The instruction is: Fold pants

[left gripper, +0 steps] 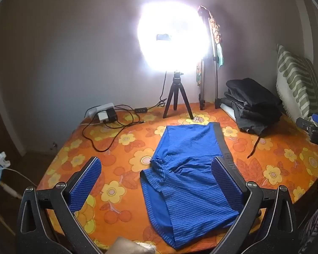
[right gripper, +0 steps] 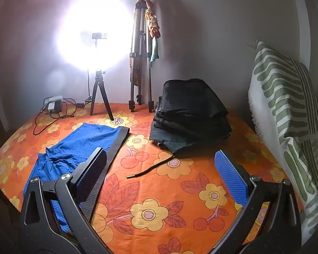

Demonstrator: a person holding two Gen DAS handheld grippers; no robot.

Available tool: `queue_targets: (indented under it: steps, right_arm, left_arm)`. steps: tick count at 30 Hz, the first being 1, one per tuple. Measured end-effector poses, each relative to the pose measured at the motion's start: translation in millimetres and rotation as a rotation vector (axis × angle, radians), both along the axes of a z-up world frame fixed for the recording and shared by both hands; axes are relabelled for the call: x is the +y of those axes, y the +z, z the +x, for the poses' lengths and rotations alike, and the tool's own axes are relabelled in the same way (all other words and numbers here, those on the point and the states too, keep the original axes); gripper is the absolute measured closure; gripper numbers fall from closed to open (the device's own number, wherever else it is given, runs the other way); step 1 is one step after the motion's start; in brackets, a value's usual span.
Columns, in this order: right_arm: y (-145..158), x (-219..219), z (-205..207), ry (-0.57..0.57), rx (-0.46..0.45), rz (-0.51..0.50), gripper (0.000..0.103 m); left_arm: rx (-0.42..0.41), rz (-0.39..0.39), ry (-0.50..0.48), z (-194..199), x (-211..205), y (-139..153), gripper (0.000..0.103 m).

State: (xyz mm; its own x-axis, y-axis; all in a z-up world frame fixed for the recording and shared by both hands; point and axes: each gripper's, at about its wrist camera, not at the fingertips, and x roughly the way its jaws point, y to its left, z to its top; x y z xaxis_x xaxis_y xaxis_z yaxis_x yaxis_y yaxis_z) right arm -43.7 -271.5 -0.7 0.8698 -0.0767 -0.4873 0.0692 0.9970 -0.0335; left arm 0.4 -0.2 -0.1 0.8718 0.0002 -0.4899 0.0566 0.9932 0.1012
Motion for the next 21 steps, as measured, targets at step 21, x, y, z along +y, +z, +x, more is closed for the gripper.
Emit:
queue_targets:
  steps: [21]
  right_arm:
    - [-1.1,1.8,2.3,-0.023,0.001,-0.012,0.000]
  left_arm:
    - [0.002,-0.028,0.010,4.1,3.7,1.0,0.000]
